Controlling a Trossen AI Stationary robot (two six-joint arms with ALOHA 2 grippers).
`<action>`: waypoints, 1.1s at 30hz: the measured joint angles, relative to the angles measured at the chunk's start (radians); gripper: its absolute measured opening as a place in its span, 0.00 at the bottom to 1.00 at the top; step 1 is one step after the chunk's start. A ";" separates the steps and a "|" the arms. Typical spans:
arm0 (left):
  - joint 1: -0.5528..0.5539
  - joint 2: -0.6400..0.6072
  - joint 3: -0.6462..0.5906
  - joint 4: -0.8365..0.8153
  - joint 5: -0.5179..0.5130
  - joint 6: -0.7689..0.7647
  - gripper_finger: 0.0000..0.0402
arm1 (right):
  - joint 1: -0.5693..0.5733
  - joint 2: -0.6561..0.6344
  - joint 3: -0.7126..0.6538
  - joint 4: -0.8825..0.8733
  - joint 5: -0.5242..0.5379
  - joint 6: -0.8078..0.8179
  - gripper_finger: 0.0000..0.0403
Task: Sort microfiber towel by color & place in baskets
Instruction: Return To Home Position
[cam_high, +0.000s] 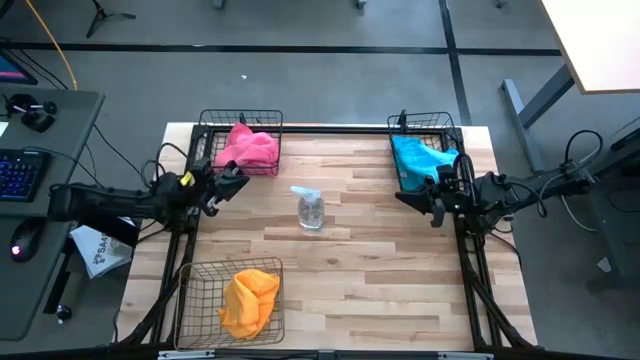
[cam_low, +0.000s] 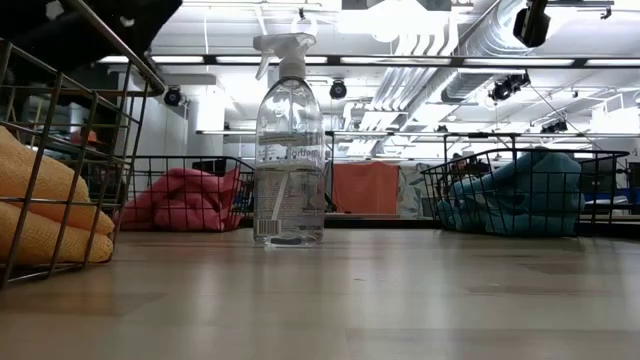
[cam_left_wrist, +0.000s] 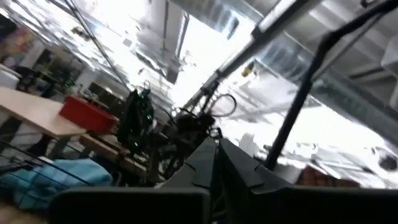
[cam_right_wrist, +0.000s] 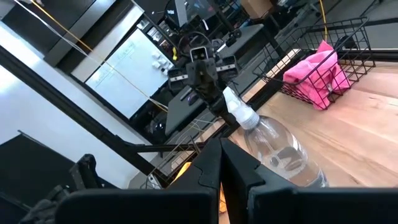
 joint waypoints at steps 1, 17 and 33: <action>-0.003 -0.006 -0.019 0.014 -0.016 0.002 0.02 | -0.001 0.000 0.000 0.000 0.000 0.000 0.00; -0.027 -0.035 -0.039 -0.125 -0.047 -0.046 0.00 | 0.001 -0.089 0.000 -0.167 -0.091 -0.075 0.00; -0.027 -0.034 -0.039 -0.132 -0.047 -0.055 0.00 | -0.052 -0.045 -0.287 0.253 -0.358 -0.175 0.00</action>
